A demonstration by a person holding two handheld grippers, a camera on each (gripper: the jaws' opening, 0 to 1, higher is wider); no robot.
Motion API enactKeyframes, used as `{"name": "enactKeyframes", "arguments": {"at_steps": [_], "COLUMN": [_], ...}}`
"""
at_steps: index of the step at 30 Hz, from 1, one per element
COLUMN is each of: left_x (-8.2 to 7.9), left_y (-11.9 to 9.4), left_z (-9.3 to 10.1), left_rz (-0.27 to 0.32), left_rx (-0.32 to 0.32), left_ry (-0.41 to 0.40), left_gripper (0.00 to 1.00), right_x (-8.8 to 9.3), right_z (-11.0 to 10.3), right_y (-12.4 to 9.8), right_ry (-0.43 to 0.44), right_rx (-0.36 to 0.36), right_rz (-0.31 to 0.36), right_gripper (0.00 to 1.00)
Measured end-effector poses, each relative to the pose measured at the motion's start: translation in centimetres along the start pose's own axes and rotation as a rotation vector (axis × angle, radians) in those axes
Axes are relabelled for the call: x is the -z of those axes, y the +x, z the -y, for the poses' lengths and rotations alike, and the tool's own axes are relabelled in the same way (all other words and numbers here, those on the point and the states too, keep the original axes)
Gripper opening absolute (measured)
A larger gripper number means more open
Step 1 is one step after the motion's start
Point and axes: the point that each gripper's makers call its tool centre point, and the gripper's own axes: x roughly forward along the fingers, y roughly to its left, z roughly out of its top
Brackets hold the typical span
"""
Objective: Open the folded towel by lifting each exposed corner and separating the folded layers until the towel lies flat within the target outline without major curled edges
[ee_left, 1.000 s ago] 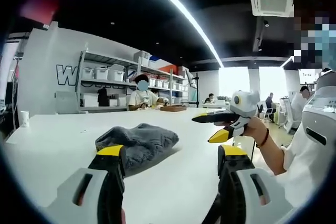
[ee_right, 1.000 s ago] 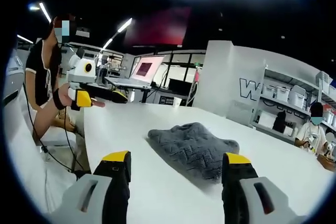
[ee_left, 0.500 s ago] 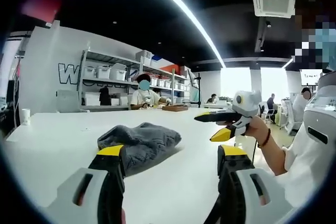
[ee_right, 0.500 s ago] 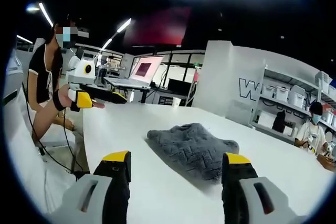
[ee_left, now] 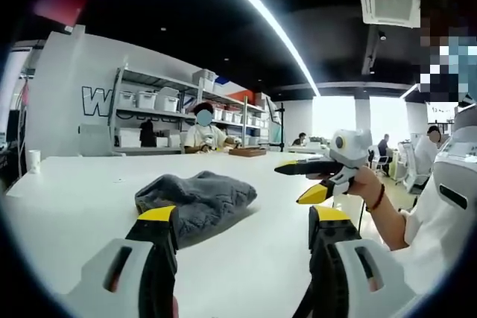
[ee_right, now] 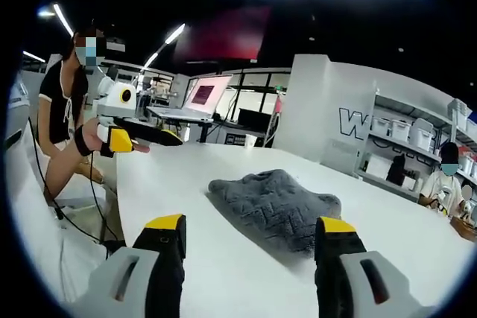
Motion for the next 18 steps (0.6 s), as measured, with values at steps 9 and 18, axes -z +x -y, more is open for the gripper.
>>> {"name": "enactKeyframes", "arguments": {"at_steps": [9,18], "left_x": [0.5,0.8], "left_y": [1.3,1.3], "left_z": [-0.9,-1.3], "left_rz": [-0.009,-0.008], "left_rx": [0.01,-0.002], "left_ry": [-0.039,-0.056], "left_gripper": [0.7,0.69], "right_x": [0.3,1.0], "right_z": [0.7,0.6], "right_y": [0.4,0.7], "right_ry": [0.011,0.024], "right_rx": [0.009,0.002], "right_rz": [-0.011,-0.023], "right_gripper": [0.67,0.67]}}
